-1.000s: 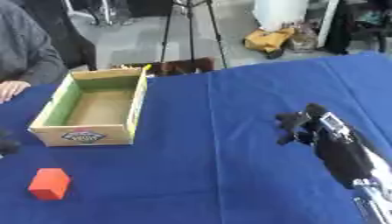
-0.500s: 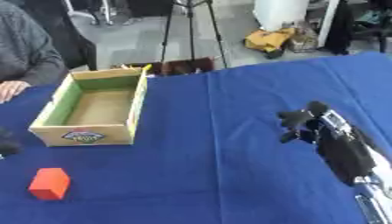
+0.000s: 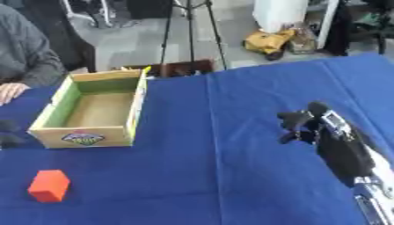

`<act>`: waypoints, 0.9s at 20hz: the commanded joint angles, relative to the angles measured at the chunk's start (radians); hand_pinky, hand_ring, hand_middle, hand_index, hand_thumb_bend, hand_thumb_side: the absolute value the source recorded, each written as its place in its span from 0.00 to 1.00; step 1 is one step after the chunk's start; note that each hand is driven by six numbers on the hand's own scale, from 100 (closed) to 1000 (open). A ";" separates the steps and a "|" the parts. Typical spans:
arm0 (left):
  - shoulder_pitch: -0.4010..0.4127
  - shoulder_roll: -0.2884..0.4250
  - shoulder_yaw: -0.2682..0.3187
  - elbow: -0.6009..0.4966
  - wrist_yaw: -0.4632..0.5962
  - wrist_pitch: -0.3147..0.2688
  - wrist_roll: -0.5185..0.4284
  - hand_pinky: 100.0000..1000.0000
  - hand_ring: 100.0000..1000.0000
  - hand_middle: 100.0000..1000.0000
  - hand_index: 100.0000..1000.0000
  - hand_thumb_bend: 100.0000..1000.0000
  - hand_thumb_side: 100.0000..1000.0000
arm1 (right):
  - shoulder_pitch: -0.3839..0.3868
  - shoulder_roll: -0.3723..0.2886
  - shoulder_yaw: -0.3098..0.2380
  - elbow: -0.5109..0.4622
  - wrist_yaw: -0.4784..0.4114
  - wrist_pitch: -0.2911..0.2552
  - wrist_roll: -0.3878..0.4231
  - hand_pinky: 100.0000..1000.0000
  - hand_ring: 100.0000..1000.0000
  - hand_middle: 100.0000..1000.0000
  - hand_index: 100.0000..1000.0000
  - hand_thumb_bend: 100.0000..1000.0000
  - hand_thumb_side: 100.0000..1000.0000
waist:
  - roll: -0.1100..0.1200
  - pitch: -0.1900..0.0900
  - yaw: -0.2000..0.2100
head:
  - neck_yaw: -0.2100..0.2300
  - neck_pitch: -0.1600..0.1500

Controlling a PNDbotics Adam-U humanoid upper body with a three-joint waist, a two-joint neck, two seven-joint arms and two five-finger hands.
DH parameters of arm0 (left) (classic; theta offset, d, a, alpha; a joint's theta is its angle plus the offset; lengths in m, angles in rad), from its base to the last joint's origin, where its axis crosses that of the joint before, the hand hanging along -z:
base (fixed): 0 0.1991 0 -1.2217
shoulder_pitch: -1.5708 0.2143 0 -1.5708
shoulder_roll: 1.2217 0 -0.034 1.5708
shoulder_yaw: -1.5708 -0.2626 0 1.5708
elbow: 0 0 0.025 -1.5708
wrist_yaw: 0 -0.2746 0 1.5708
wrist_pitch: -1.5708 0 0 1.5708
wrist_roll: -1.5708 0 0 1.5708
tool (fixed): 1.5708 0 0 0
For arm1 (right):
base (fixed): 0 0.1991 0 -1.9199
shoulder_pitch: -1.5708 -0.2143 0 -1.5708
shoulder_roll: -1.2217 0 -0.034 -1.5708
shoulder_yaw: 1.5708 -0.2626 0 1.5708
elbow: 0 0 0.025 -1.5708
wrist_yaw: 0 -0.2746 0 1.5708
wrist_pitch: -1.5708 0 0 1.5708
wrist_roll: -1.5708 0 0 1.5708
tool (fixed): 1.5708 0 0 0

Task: Pick up objects on the table and place them in the box.

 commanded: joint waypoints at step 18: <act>-0.276 0.364 -0.129 0.182 -0.470 -0.080 -0.699 0.70 0.67 0.70 0.84 0.61 0.48 | -0.001 -0.023 0.001 -0.008 0.013 0.000 0.016 0.55 0.87 0.52 0.49 0.00 0.91 | -0.001 -0.015 -0.013 | 0.005 0.001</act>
